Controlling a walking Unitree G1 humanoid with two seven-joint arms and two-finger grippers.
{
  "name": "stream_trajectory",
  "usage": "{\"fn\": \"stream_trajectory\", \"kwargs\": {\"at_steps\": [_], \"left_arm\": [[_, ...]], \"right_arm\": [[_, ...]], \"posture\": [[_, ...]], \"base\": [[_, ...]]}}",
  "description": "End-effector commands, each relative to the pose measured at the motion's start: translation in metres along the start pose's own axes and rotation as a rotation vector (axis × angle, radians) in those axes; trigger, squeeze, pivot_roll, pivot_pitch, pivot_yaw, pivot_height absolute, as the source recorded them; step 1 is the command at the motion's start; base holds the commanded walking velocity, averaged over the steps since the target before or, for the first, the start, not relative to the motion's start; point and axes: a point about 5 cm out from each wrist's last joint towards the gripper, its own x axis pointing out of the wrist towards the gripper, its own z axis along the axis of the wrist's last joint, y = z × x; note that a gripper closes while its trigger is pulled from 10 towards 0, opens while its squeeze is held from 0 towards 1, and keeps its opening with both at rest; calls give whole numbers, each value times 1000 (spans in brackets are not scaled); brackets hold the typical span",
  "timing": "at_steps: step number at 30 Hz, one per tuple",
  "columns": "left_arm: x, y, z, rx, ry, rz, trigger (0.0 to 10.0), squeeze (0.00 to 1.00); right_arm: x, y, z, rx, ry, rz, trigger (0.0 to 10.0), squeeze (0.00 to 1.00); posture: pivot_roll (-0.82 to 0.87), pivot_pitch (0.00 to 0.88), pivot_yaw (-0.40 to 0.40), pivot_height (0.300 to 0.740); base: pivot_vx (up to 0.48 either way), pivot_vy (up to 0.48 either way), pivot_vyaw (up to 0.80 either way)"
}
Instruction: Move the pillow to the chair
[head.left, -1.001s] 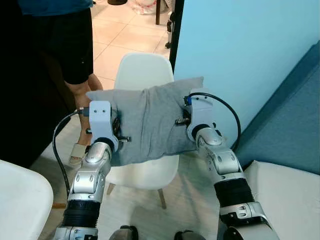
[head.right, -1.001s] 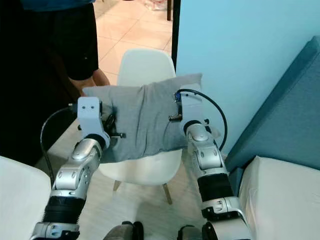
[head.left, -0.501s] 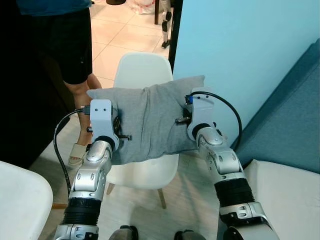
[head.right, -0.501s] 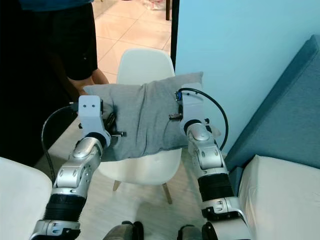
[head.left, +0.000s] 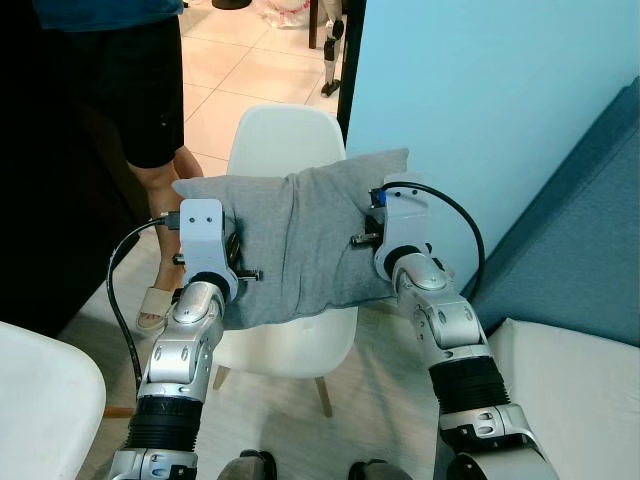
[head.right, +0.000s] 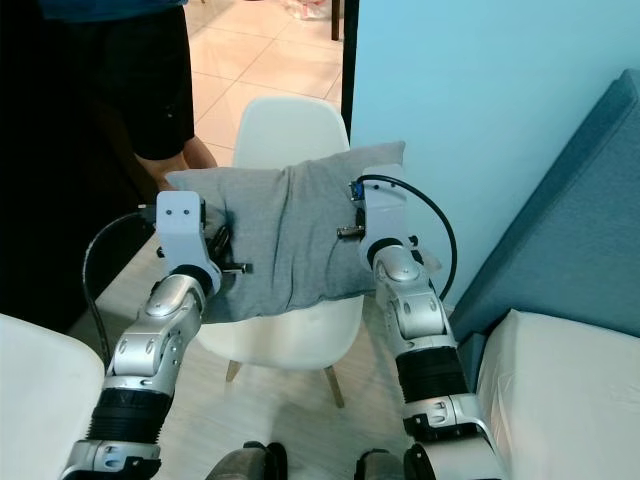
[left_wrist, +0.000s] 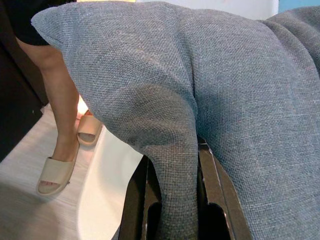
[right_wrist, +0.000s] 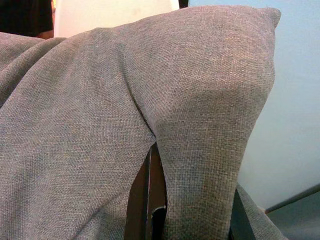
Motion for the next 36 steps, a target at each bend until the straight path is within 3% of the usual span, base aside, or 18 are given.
{"fn": "stream_trajectory", "kwargs": {"at_steps": [1, 36], "left_arm": [[-1, -11, 5, -11, -40, -37, 10000, 0], [0, -8, 6, -6, -37, -31, 10000, 0]], "right_arm": [[-2, 15, 7, -11, -32, 74, 10000, 0], [-1, 13, 7, -41, -22, 48, 10000, 0]], "posture": [[-30, 178, 4, 685], [0, 175, 25, 655]], "base": [[0, 0, 0], [0, 0, 0]]}}
